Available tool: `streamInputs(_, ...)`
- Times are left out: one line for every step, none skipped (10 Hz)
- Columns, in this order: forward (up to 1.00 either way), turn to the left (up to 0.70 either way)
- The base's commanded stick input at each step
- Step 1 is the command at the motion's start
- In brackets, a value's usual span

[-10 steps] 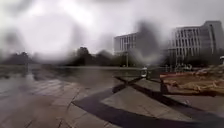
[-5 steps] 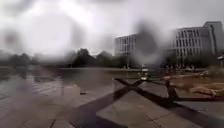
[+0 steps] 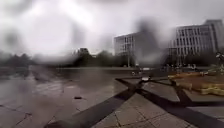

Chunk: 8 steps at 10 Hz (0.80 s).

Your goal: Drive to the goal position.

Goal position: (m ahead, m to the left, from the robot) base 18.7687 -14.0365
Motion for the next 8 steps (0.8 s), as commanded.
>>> streamInputs(0.7, 0.0)
streamInputs(0.7, 0.0)
streamInputs(0.7, 0.0)
streamInputs(0.7, 0.0)
streamInputs(0.7, 0.0)
streamInputs(0.7, 0.0)
streamInputs(0.7, 0.0)
streamInputs(0.7, 0.0)
